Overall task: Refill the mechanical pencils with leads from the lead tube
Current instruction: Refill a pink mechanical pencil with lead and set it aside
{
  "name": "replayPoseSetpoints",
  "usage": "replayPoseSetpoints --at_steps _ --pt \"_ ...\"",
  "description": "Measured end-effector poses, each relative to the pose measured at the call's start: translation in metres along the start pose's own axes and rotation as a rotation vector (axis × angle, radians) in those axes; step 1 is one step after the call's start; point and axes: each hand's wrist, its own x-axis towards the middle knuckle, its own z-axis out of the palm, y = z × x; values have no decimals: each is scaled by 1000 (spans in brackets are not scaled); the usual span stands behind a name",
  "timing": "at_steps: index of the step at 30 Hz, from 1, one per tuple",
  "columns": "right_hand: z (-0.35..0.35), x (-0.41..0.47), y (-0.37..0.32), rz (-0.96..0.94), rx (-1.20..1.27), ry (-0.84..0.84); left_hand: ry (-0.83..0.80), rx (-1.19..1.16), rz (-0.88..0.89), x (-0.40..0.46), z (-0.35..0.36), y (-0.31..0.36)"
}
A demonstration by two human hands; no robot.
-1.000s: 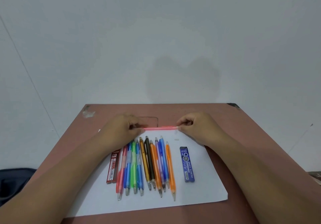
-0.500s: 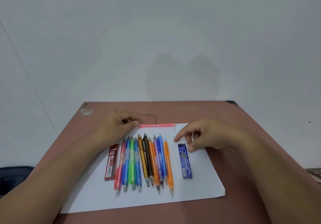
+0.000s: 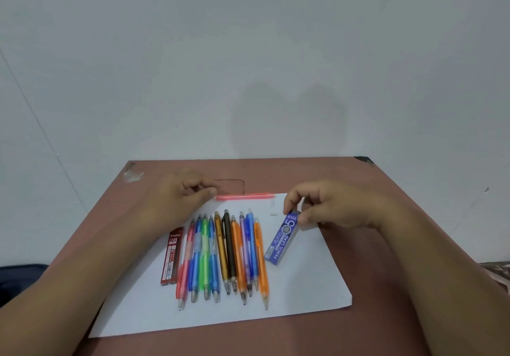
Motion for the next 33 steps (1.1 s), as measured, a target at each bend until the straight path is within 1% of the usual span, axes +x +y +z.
replayPoseSetpoints --at_steps 7,9,11,14,17,20,24,26,28,30,33 --pt "5 -3 -13 -130 377 203 17 -95 146 -8 -3 18" --pt "12 3 -17 -132 512 249 2 -132 174 -13 -4 28" --pt "20 11 -20 -110 630 298 -46 -167 190 -16 -5 34" --pt "32 20 -25 -114 699 370 -96 -127 222 -17 -1 38" --pt "41 25 -30 -139 760 430 -56 -186 256 -15 4 39" --pt "47 27 -33 -172 864 403 -25 -254 220 -14 8 39" --pt "53 27 -37 -218 771 388 -45 -324 172 -14 13 37" --pt "55 27 -39 -216 776 425 -1 -345 191 -13 13 37" --pt "56 27 -39 -222 718 464 75 -363 201 -12 11 35" --pt "59 28 -37 -264 532 492 123 -401 222 -12 8 36" --pt "64 30 -35 -371 236 528 124 -403 249 -13 7 40"
